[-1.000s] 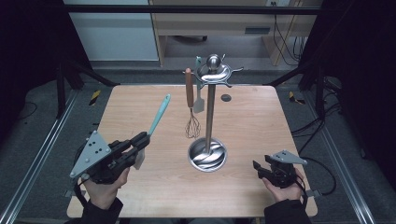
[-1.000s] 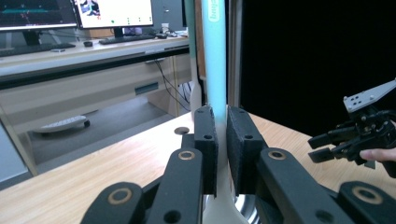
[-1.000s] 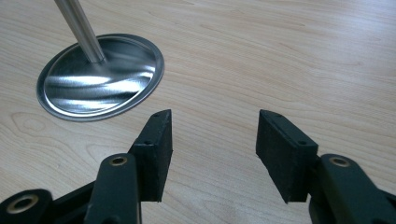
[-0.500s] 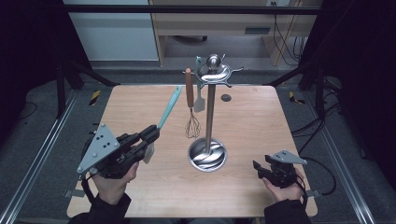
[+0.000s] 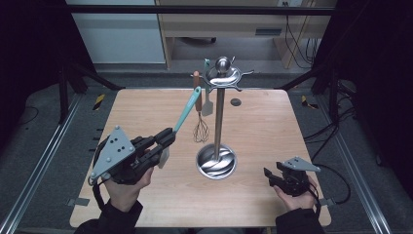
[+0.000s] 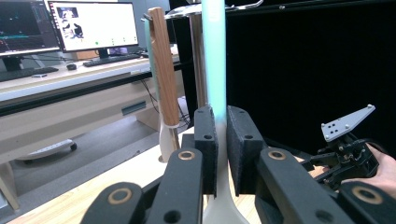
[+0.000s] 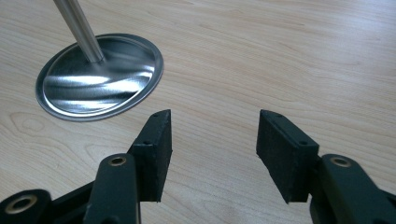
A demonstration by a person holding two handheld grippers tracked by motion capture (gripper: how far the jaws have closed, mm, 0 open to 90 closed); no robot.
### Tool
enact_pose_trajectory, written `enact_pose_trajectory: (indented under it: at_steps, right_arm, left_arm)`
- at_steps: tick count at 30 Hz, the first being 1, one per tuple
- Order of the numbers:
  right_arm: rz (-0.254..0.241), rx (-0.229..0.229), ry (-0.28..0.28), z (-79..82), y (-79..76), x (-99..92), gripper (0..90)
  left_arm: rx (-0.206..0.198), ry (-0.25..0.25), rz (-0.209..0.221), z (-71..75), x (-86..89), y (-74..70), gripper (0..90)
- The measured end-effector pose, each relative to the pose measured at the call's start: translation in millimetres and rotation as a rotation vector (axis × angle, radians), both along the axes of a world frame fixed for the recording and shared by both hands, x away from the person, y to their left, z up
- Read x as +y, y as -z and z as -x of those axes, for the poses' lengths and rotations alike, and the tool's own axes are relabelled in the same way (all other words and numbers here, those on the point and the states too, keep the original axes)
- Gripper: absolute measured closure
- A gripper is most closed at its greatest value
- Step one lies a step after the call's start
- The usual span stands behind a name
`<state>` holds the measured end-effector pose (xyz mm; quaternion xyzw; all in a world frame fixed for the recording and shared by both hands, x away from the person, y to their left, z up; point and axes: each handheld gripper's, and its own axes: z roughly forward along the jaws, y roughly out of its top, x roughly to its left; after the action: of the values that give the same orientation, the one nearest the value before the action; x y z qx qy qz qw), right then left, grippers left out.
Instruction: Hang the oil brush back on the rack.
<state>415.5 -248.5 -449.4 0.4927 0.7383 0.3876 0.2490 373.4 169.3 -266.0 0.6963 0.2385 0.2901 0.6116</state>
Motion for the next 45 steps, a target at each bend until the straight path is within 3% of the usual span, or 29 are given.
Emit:
enact_pose_trajectory:
  at_steps: [16,28,35,45]
  right_arm:
    - [0.001,0.003,0.0,-0.1,0.4,0.5,45.9]
    - [0.001,0.002,-0.001,-0.3,0.4,0.3,46.0]
    - [0.001,0.002,-0.001,-0.4,0.4,0.4,46.1]
    - [0.0,0.002,-0.001,-0.2,0.3,0.4,46.1]
  left_arm:
    - [0.021,0.013,-0.025,-3.6,-9.9,1.6,82.6]
    - [0.026,-0.011,-0.062,-9.6,-19.6,2.4,82.5]
    - [0.054,-0.014,-0.063,-15.5,-25.7,5.9,82.5]
    - [0.055,-0.035,-0.068,-23.3,-35.7,12.3,82.5]
